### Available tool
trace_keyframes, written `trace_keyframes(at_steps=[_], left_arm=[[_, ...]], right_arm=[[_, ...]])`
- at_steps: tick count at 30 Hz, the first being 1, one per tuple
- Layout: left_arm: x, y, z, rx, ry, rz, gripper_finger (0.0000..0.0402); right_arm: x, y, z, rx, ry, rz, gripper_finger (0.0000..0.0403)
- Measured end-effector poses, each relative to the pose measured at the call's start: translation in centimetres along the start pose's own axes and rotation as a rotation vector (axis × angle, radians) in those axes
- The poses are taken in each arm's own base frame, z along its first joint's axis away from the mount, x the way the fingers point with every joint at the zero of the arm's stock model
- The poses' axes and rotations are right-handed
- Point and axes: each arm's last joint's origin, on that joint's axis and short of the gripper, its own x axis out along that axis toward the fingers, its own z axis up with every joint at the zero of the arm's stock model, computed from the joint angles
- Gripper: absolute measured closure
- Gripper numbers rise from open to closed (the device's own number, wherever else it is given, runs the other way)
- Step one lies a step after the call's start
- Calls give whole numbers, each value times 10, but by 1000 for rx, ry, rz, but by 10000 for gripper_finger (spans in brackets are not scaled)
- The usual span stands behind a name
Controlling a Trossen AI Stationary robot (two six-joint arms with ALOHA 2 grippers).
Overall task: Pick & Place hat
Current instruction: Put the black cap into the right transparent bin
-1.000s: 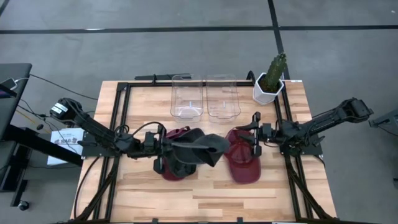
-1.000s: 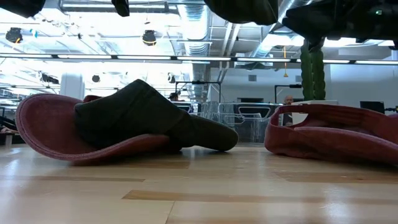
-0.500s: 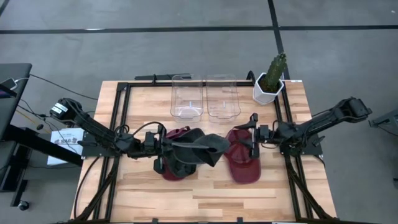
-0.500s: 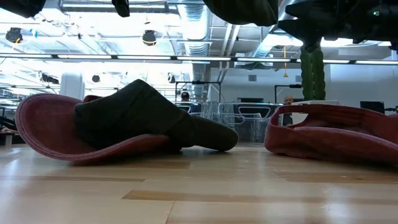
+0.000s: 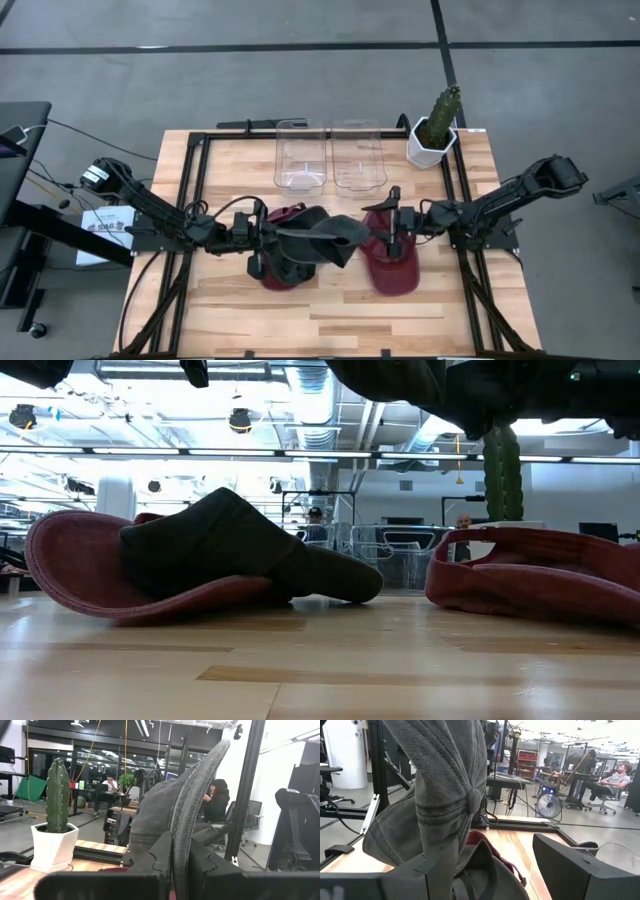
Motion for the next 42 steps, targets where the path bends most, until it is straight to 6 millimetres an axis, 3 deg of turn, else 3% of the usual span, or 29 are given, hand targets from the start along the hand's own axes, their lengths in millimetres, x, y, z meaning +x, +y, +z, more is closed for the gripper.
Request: trace_keyframes(at_steps=[16, 29, 42], left_arm=[[0, 0, -1, 4, 7, 0, 376], [4, 8, -4, 25, 33, 32, 376], [4, 8, -4, 25, 34, 33, 376]], right_arm=[[-12, -5, 3, -62, 101, -11, 153], [-30, 5, 17, -50, 60, 75, 153], [-16, 3, 8, -46, 59, 30, 153]])
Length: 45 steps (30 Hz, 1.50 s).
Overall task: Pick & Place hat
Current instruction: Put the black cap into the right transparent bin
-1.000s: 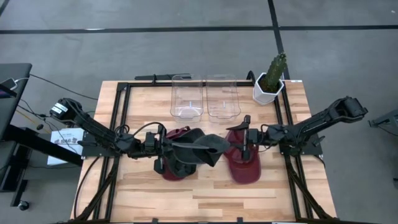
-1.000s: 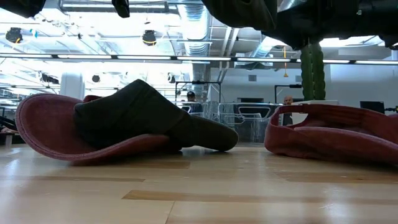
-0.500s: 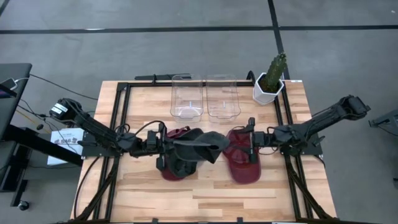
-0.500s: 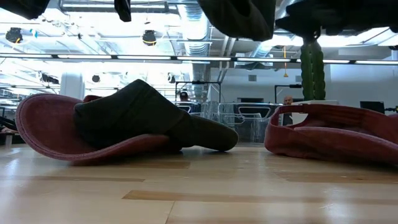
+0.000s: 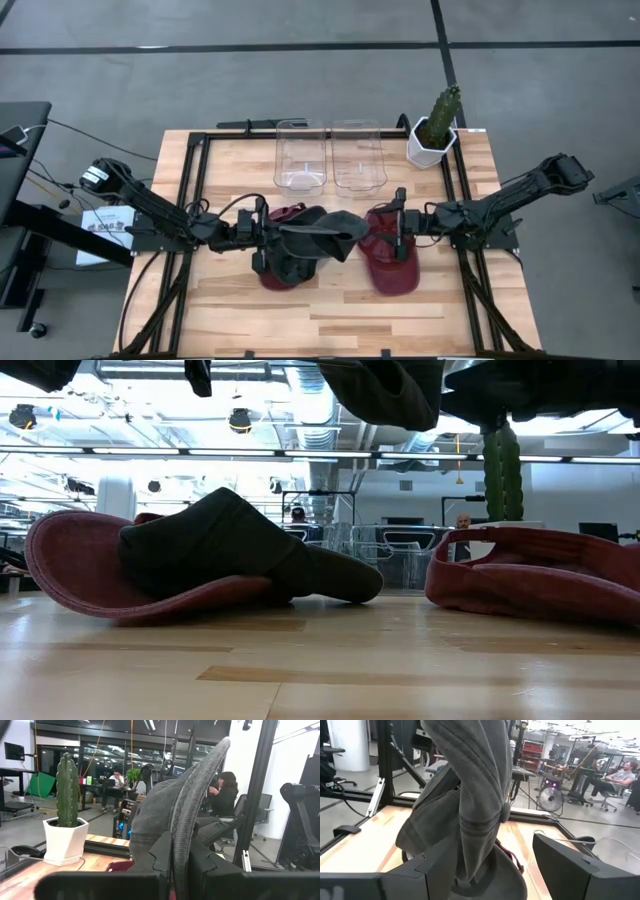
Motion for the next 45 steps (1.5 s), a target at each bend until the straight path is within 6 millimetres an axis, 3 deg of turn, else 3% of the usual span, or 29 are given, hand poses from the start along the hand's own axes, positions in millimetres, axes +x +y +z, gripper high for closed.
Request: trace_keyframes(at_steps=[31, 36, 41, 45], left_arm=[[0, 0, 0, 1, 2, 0, 376], [0, 0, 0, 1, 2, 0, 376], [0, 0, 0, 1, 2, 0, 376], [0, 0, 0, 2, 4, 0, 376]], right_arm=[[23, 6, -4, 14, -106, -32, 161], [24, 6, -3, 11, -96, -30, 228], [25, 6, -1, 11, -101, -31, 367], [24, 6, 1, 0, -109, -45, 382]])
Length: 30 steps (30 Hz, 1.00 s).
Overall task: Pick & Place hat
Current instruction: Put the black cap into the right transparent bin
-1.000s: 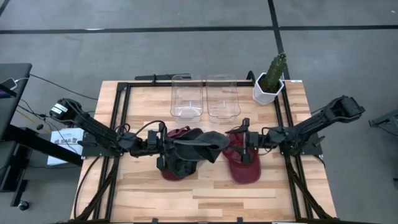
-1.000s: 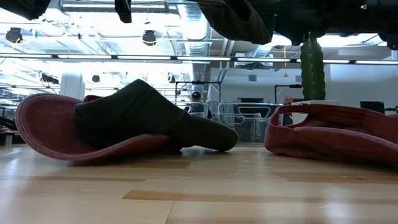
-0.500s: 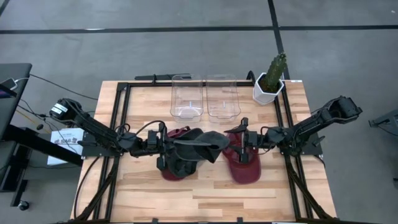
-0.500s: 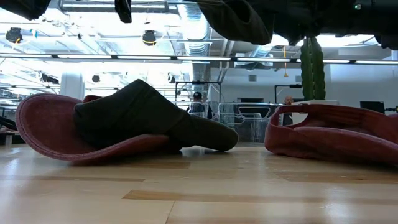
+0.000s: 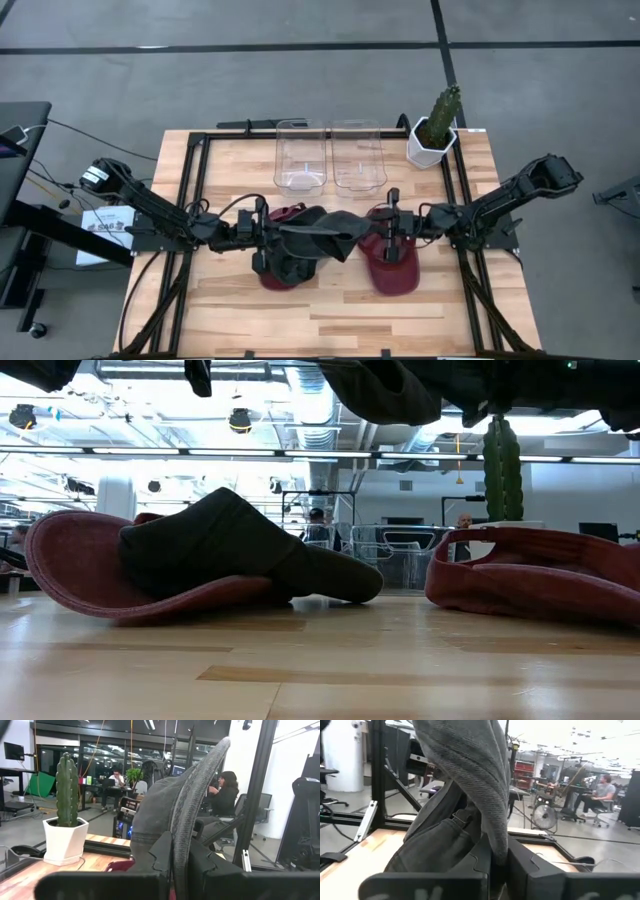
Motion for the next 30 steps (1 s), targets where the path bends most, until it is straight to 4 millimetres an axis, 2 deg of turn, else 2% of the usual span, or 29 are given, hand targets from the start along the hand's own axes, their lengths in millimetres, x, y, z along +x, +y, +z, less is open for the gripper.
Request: trace_keyframes(at_steps=[5, 16, 26, 30], left_arm=[[0, 0, -1, 6, 11, 0, 376], [0, 1, -4, 24, 37, 2, 376], [4, 9, -6, 12, 58, 34, 374], [4, 10, -7, 12, 60, 27, 358]], right_arm=[[-3, 3, 3, -39, 6, -51, 396], [-14, 16, 15, -116, 0, -187, 399], [-18, 21, 18, -131, -12, -192, 400], [-18, 21, 18, -128, -13, -191, 401]])
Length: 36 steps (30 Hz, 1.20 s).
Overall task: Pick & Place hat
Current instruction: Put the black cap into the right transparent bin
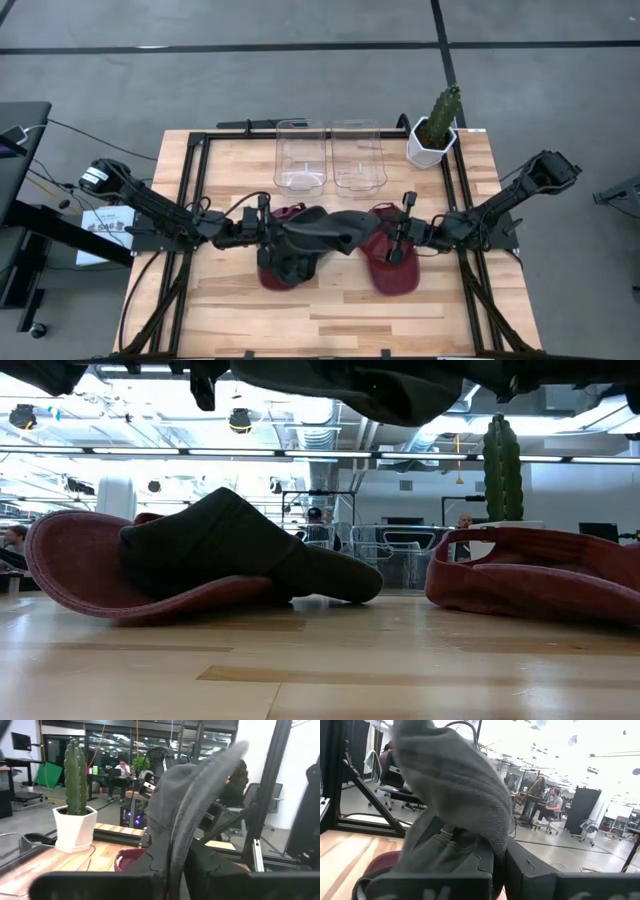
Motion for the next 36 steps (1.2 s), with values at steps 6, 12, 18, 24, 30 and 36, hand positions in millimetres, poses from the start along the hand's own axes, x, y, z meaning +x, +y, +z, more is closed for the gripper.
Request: trace_keyframes(at_steps=[6, 12, 18, 24, 30, 36], left_arm=[[0, -1, -2, -12, 16, -42, 313], [0, -1, -2, -15, 16, -50, 282], [0, -1, -2, -14, 17, -50, 274], [0, -1, -2, 46, 21, -51, 262], [0, -1, -2, 47, 20, -51, 230], [0, -1, -1, 45, 13, -51, 216]], right_arm=[[0, 0, 0, 1, 0, 0, 401], [0, 0, 0, 2, 0, 0, 401], [0, 0, 0, 3, 0, 1, 401], [0, 0, 0, 2, 1, 1, 401], [0, 0, 0, 1, 2, 2, 401], [0, 0, -1, -2, 5, 3, 401]])
